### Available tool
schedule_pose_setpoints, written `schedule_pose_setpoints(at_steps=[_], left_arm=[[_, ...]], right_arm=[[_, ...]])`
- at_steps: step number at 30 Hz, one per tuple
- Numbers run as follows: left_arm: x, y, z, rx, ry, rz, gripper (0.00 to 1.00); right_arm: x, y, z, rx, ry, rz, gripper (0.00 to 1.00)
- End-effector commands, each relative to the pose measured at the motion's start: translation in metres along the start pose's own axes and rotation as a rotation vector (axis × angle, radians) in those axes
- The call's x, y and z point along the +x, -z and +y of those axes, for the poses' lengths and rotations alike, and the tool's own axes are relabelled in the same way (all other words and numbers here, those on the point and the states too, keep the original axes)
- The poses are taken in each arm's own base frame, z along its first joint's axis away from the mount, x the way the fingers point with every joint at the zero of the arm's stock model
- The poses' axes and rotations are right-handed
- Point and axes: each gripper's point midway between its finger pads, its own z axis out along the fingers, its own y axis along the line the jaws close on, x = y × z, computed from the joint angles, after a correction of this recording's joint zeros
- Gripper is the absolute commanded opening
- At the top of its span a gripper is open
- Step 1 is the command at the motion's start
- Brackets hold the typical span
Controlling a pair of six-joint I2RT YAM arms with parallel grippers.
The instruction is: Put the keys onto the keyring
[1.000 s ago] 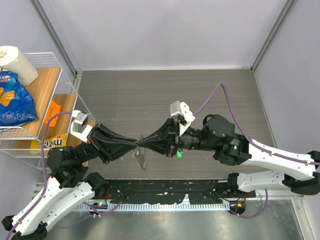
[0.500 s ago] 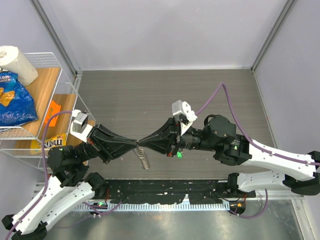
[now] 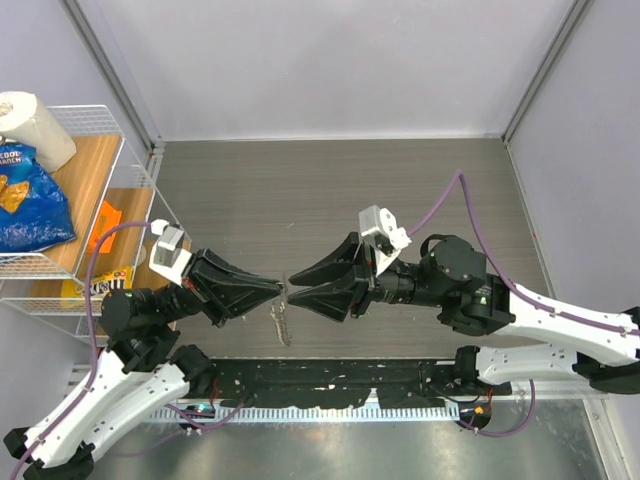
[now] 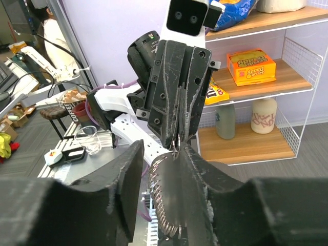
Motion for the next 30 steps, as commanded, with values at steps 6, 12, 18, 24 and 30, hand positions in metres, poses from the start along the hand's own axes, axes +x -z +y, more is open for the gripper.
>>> schedule_pose_setpoints(at_steps=[6, 12, 18, 24, 30], left_arm=[[0.003, 0.002, 0.017, -0.076, -0.062, 0.012, 0.0], [0.009, 0.008, 0.036, -0.175, -0.084, 0.025, 0.0], [0.018, 0.018, 0.054, -0.264, -0.105, 0.05, 0.0], [0.029, 0.025, 0.069, -0.321, -0.115, 0.079, 0.0], [0.034, 0.03, 0.07, -0.324, -0.114, 0.089, 0.0]], right_arm=[[-0.019, 0.035, -0.012, 0.106, 0.044, -0.074, 0.5], [0.046, 0.074, -0.08, 0.425, 0.038, 0.094, 0.51], [0.148, 0.127, -0.15, 0.744, -0.069, 0.336, 0.5], [0.229, 0.158, -0.181, 0.901, -0.155, 0.494, 0.48], [0.278, 0.164, -0.195, 0.943, -0.172, 0.616, 0.46]])
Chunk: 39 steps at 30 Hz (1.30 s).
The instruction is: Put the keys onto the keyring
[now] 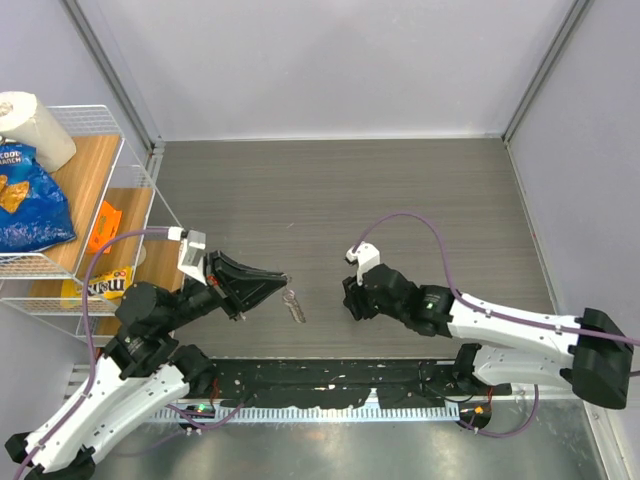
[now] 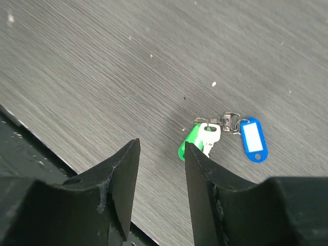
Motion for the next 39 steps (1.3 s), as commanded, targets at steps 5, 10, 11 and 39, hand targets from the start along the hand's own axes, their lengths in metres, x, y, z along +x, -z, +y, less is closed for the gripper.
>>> schedule_pose_setpoints(at_steps=[5, 10, 11, 39], left_arm=[[-0.001, 0.003, 0.0, 0.004, -0.029, -0.02, 0.0], [0.003, 0.004, 0.0, 0.011, -0.021, -0.016, 0.0], [0.003, 0.003, 0.001, 0.011, -0.017, -0.015, 0.0], [0.007, 0.01, -0.004, 0.029, -0.038, -0.001, 0.0]], right_arm=[[-0.001, -0.028, -0.015, 0.082, -0.059, -0.006, 0.47], [0.009, -0.04, -0.024, 0.153, -0.097, 0.037, 0.47], [0.011, -0.043, -0.024, 0.163, -0.119, 0.047, 0.47], [0.021, -0.083, -0.029, 0.289, -0.27, 0.066, 0.45]])
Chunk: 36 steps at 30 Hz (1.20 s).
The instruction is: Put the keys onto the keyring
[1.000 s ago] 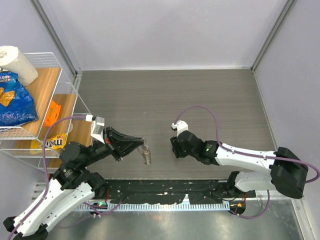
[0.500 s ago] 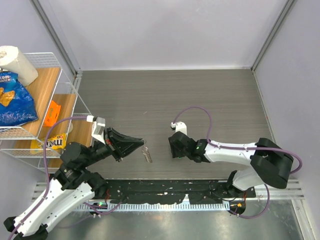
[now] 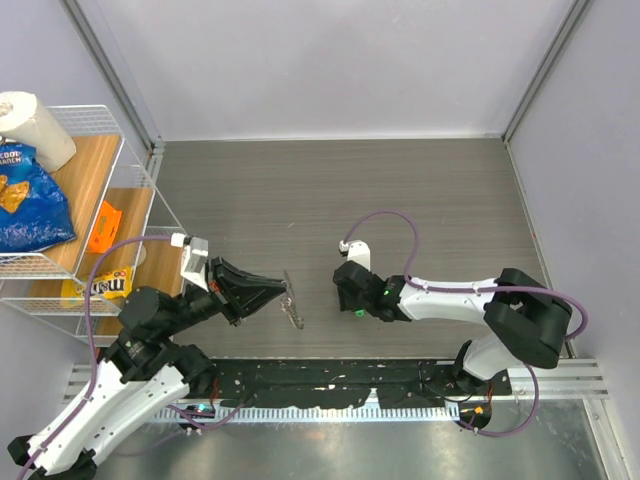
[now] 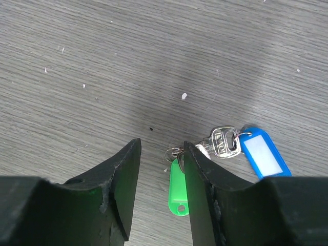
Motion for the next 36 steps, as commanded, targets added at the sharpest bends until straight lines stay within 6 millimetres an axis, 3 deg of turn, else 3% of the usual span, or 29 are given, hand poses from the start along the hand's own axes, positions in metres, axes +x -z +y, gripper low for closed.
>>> schedule_pose_setpoints(at_steps=[1, 8, 11, 16, 18, 24, 30, 36], left_arm=[[-0.01, 0.002, -0.01, 0.036, -0.034, -0.03, 0.0], [-0.011, 0.005, -0.011, 0.033, -0.045, -0.035, 0.0], [-0.009, 0.007, -0.01, 0.024, -0.042, -0.026, 0.0], [-0.01, 0.007, -0.011, 0.028, -0.037, -0.03, 0.0], [-0.009, 0.006, -0.011, 0.032, -0.033, -0.03, 0.0], [-0.006, 0.005, -0.009, 0.03, -0.021, -0.018, 0.0], [-0.009, 0.003, -0.01, 0.038, -0.026, -0.031, 0.0], [-0.009, 0.002, -0.01, 0.039, -0.021, -0.026, 0.0]], right_arm=[[-0.024, -0.001, 0.011, -0.011, -0.059, -0.071, 0.45], [-0.022, -0.007, 0.034, -0.102, -0.052, -0.046, 0.41], [-0.012, -0.008, 0.047, -0.174, -0.037, 0.001, 0.37], [-0.004, 0.008, 0.077, -0.314, 0.018, 0.026, 0.35], [-0.009, 0.019, 0.078, -0.306, 0.037, -0.009, 0.35], [-0.029, 0.052, 0.046, -0.255, 0.03, -0.138, 0.38], [-0.012, 0.049, 0.039, -0.25, 0.067, -0.103, 0.38], [0.002, 0.042, 0.055, -0.281, 0.131, -0.071, 0.36]])
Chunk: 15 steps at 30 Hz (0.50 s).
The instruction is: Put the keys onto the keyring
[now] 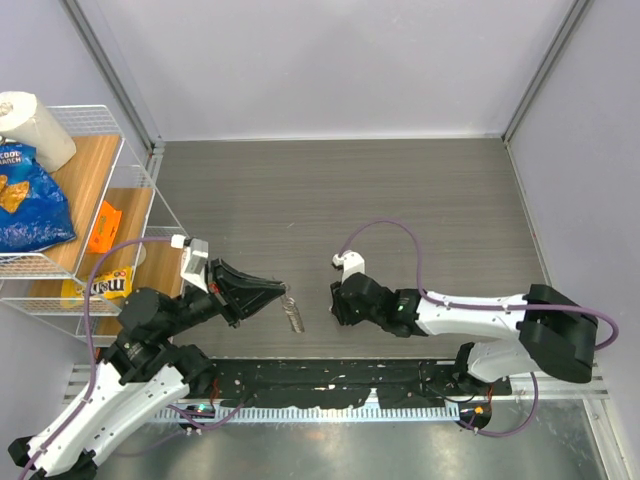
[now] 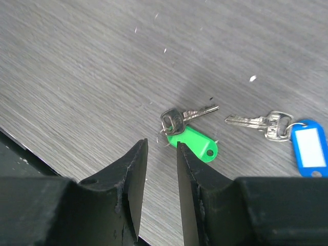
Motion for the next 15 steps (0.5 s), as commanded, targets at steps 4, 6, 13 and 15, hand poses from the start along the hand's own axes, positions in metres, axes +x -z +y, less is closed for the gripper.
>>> schedule_pose_setpoints(at_steps=[4, 6, 13, 15], left_arm=[[-0.011, -0.003, -0.01, 0.043, -0.021, -0.032, 0.0], [-0.011, -0.004, -0.009, 0.043, -0.022, -0.028, 0.0], [-0.01, -0.005, -0.008, 0.042, -0.021, -0.027, 0.0], [-0.011, -0.005, -0.008, 0.042, -0.023, -0.027, 0.0]], right_arm=[[0.008, -0.008, 0.016, -0.001, 0.094, 0.007, 0.36], [0.01, -0.011, 0.016, 0.008, 0.1, 0.006, 0.36], [0.01, -0.019, 0.008, 0.072, 0.13, -0.006, 0.37], [0.01, -0.021, 0.007, 0.077, 0.132, -0.012, 0.37]])
